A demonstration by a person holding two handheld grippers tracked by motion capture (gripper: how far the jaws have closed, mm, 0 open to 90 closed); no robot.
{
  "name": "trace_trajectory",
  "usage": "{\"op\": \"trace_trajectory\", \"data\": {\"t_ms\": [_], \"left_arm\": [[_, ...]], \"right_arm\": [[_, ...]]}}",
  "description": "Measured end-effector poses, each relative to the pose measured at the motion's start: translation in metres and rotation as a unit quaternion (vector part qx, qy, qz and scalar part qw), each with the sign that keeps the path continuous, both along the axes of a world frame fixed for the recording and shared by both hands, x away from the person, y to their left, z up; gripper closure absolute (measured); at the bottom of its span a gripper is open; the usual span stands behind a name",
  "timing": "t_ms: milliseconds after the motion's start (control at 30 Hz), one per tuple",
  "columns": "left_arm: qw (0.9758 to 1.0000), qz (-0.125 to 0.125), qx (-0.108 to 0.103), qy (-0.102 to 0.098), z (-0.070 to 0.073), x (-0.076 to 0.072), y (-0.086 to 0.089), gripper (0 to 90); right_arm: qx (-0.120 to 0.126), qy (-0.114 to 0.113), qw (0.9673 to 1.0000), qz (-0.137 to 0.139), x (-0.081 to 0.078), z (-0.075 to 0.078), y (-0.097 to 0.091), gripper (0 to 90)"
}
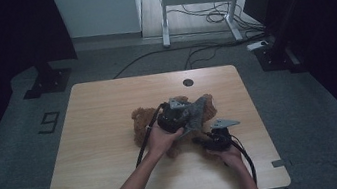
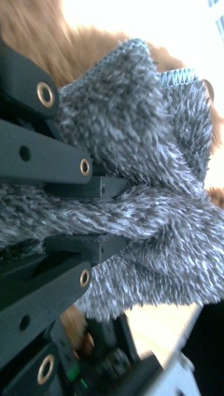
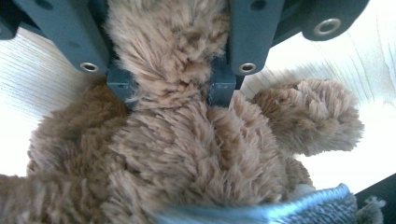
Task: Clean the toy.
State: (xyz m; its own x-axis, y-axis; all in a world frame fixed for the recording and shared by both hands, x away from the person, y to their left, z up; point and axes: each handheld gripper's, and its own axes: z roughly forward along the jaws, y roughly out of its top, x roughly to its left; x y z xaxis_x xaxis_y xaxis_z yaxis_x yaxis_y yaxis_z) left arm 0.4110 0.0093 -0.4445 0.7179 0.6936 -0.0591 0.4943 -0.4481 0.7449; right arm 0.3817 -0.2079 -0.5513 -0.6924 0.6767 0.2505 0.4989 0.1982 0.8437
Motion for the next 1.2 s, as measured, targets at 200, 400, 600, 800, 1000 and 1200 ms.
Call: {"op": "trace_trajectory", "data": {"t_ms": [200, 400, 600, 800, 1000, 1200], "left_arm": [[0.9995, 0.032, 0.002, 0.006, -0.005, -0.001, 0.034, 76.6], [0.9986, 0.043, -0.025, 0.017, -0.003, -0.005, 0.068, 76.7], [0.9967, 0.079, -0.020, 0.005, 0.003, -0.005, 0.104, 76.7], [0.9906, 0.135, -0.018, 0.014, -0.014, -0.001, 0.151, 76.7], [0.9875, 0.150, -0.002, 0.048, -0.054, -0.004, 0.174, 76.9], [0.9860, 0.157, -0.017, 0.054, -0.050, -0.005, 0.186, 76.8]], "right_arm": [[0.000, 0.000, 1.0000, 0.001, 0.000, 0.000, 0.000, 64.0], [-0.001, -0.001, 1.0000, 0.004, 0.000, 0.000, 0.001, 63.9], [0.000, 0.002, 1.0000, 0.004, 0.000, 0.000, 0.000, 63.8], [0.002, 0.003, 1.0000, 0.004, 0.000, 0.000, 0.000, 63.7], [0.002, 0.002, 1.0000, 0.004, 0.001, 0.000, 0.000, 63.8], [0.001, 0.003, 1.0000, 0.002, 0.001, 0.000, 0.000, 63.8]]}}
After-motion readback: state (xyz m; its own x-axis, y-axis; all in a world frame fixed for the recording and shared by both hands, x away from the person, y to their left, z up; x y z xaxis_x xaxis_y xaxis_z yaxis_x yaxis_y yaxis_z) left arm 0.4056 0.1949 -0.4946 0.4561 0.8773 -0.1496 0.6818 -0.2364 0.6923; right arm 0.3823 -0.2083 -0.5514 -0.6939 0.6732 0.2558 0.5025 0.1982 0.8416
